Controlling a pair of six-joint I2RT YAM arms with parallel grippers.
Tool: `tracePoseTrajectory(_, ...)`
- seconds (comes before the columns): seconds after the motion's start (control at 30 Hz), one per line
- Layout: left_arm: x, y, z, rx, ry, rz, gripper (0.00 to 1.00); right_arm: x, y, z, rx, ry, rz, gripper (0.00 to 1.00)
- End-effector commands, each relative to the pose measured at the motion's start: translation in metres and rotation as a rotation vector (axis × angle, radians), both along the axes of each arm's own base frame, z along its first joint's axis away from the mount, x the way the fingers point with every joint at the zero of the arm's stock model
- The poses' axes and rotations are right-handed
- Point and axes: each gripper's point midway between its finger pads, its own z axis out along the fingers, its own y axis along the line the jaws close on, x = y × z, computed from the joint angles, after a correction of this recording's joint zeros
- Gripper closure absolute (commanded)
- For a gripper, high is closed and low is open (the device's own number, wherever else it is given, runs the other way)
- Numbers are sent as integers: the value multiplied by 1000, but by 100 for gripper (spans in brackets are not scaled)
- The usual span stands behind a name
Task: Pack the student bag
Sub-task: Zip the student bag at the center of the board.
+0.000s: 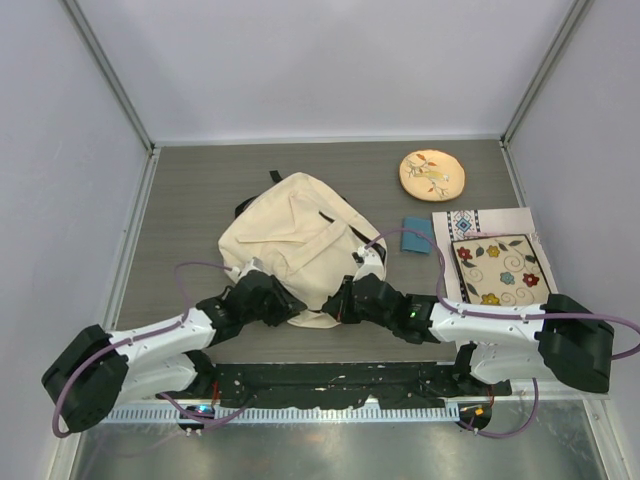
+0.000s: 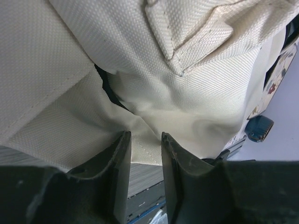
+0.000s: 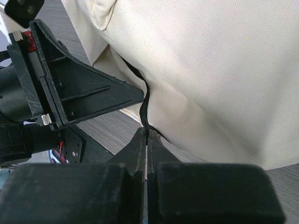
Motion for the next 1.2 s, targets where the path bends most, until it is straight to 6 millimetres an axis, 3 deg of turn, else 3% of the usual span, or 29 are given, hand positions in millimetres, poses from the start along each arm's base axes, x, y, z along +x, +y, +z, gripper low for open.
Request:
tracePoseTrajectory(0.0,1,-12,7,-35,-35,-56,73,7,9,28,80,-63,-7,99)
tracePoseTrajectory(0.03,1,-13,6,-31,-29,-62,78,6,9,28,80,-63,-6,99)
tracePoseTrajectory(0.07,3,-15,8,-35,-33,-65,89,6,10,29,81,-65,-3,99)
tracePoseTrajectory(0.17,4,-19,7,-43,-31,-76,100,6,10,29,77,-68,-6,99)
tracePoseTrajectory(0.37,4,-20,9,-55,-41,-79,100,8,5,28,59,-72,-21,99)
tracePoseTrajectory(0.4,4,-20,10,-57,-42,-77,97,8,4,27,56,-72,-25,99)
tracePoseTrajectory(0.43,4,-19,13,-60,-43,-69,84,9,4,27,54,-75,-27,99)
tracePoseTrajectory(0.47,4,-17,15,-61,-41,-60,54,9,3,26,49,-75,-27,99)
tracePoseTrajectory(0.57,1,-18,26,-124,-24,-26,27,9,3,26,47,-75,-32,99)
tracePoseTrajectory(0.77,-2,-14,32,-189,1,38,13,9,5,25,52,-73,-29,99)
tracePoseTrajectory(1.17,-13,-24,40,-270,97,73,9,11,1,30,64,-88,-46,99)
